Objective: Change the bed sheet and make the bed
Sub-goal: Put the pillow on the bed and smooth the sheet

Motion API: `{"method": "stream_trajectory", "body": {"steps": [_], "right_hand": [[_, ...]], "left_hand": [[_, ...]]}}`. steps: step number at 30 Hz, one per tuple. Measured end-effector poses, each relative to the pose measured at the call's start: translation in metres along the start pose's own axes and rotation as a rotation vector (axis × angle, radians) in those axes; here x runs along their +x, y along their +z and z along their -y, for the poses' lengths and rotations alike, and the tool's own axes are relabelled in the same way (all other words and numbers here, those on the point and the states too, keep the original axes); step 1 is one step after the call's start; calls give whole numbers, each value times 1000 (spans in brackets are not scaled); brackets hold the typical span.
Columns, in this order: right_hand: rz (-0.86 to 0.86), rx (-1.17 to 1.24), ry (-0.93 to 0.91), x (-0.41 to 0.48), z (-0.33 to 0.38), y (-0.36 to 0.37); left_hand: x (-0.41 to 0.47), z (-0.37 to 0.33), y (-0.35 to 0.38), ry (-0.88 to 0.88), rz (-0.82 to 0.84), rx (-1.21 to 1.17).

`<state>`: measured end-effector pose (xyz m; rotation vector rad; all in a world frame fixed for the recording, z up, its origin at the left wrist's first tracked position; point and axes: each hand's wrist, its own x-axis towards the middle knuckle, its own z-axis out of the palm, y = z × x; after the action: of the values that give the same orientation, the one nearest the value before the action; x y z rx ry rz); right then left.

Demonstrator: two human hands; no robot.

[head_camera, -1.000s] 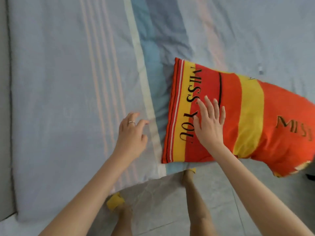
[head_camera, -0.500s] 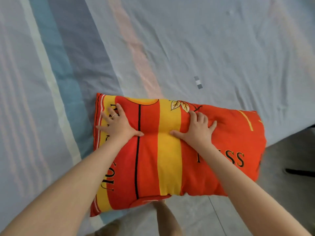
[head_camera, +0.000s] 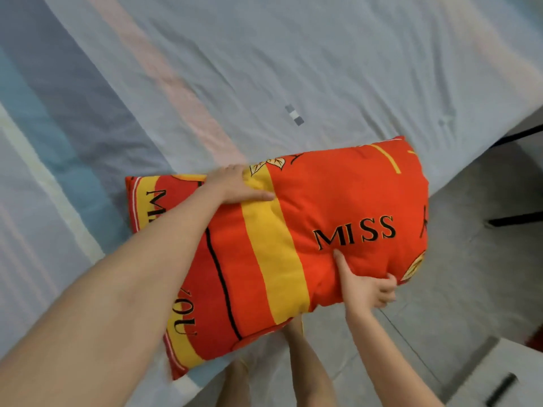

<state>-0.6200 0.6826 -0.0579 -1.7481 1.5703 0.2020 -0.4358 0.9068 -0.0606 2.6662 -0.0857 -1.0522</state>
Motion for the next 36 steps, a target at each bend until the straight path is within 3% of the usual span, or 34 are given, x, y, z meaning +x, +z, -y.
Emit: {"method": "stream_trajectory", "body": {"steps": [2, 5, 7, 11, 19, 25, 28, 32, 36], "right_hand": [[161, 317, 346, -15, 2, 13], [172, 417, 389, -28, 12, 19], [156, 401, 299, -42, 29, 6], [213, 338, 133, -110, 52, -29], [619, 270, -404, -319, 169, -60], [856, 169, -664, -465, 203, -24], [864, 91, -852, -509, 207, -8], [869, -20, -944, -559, 220, 32], [947, 20, -1005, -610, 263, 88]], "left_hand": [[-7, 0, 13, 86, 0, -159], [-40, -3, 3, 157, -58, -337], [-82, -9, -7, 148, -146, -368], [-185, -2, -21, -36, -298, -440], [-378, 105, -125, -367, -695, -843], [-480, 186, -165, -532, -899, -1062], [-510, 216, -175, -554, -969, -1109], [-534, 256, -196, -621, -1042, -1182], [-524, 300, -241, -715, -1207, -1126]]}}
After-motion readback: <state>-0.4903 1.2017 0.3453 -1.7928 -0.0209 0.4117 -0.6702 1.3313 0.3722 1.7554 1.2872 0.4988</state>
